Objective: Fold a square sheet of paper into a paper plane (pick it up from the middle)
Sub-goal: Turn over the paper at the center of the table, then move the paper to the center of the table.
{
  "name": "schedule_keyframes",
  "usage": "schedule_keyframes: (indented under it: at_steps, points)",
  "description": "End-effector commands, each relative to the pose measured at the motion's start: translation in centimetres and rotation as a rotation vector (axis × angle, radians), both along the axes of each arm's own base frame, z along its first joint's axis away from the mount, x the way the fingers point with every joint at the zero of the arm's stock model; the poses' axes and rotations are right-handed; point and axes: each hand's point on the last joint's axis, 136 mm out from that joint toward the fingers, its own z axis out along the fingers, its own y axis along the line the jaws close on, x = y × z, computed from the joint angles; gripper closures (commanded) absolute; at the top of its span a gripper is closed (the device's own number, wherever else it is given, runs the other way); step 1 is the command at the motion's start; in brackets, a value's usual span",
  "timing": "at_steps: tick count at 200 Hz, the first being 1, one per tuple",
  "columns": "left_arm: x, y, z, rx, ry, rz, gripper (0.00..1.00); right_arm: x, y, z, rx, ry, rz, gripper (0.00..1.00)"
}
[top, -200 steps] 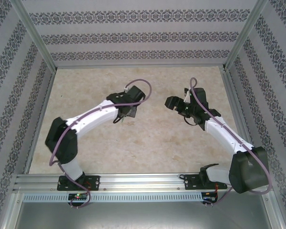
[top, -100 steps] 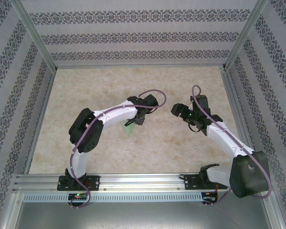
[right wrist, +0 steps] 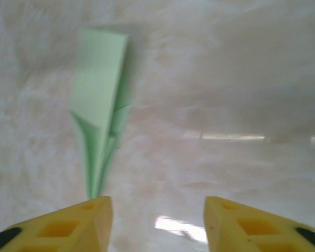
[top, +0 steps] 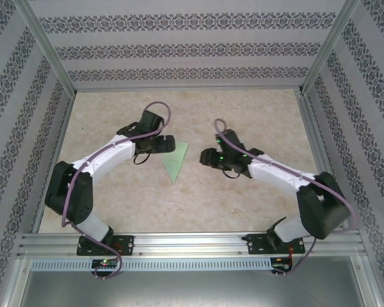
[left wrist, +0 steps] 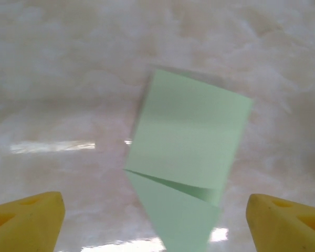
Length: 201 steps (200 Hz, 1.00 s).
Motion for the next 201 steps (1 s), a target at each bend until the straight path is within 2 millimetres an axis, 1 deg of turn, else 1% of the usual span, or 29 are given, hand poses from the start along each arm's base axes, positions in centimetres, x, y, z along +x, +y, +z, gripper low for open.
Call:
schedule_keyframes:
  at_steps: [1,13,25,42,66,87,106,125,138,151,164,181,190,201]
  points:
    - [0.2,2.2,0.0,-0.111,-0.027,0.097,0.07,0.6,5.1,1.0,0.026,-0.042,0.038,0.58]
    - [-0.1,4.0,-0.4,-0.124,-0.028,0.148,0.05,0.3,7.8,0.4,0.029,-0.025,0.083,0.61]
    - [-0.6,5.5,-0.9,-0.133,-0.021,0.187,0.04,0.0,10.2,-0.2,0.032,-0.004,0.13,0.64]
    - [-1.2,6.9,-1.3,-0.135,-0.017,0.224,0.03,-0.3,12.5,-1.6,0.011,0.03,0.172,0.65]
    - [-1.9,7.9,-1.7,-0.132,-0.014,0.252,0.03,-0.4,14.0,-3.8,-0.021,0.085,0.202,0.65]
    - [-2.1,8.3,-1.8,-0.135,-0.015,0.262,0.03,-0.4,14.1,-5.4,-0.05,0.116,0.216,0.65]
    - [-2.1,8.4,-1.8,-0.134,-0.014,0.264,0.03,-0.4,13.3,-6.5,-0.097,0.141,0.227,0.65]
    - [-2.0,8.3,-1.7,-0.141,-0.02,0.262,0.03,-0.7,11.6,-7.8,-0.148,0.171,0.246,0.64]
    - [-1.9,8.2,-1.5,-0.148,-0.027,0.258,0.03,-1.3,10.4,-8.7,-0.179,0.202,0.281,0.64]
    - [-1.9,8.0,-1.4,-0.157,-0.03,0.25,0.03,-2.2,8.8,-9.7,-0.22,0.238,0.336,0.64]
    - [-1.8,7.7,-1.3,-0.171,-0.035,0.236,0.02,-3.3,7.3,-10.3,-0.247,0.253,0.431,0.64]
    - [-1.9,7.1,-1.1,-0.198,-0.037,0.206,0.02,-4.7,4.4,-10.8,-0.306,0.259,0.539,0.65]
    - [-2.0,6.8,-1.1,-0.214,-0.038,0.193,0.02,-5.3,2.8,-10.5,-0.316,0.267,0.582,0.65]
    - [-2.2,6.4,-1.0,-0.231,-0.038,0.18,0.02,-5.3,1.1,-9.8,-0.324,0.259,0.604,0.66]
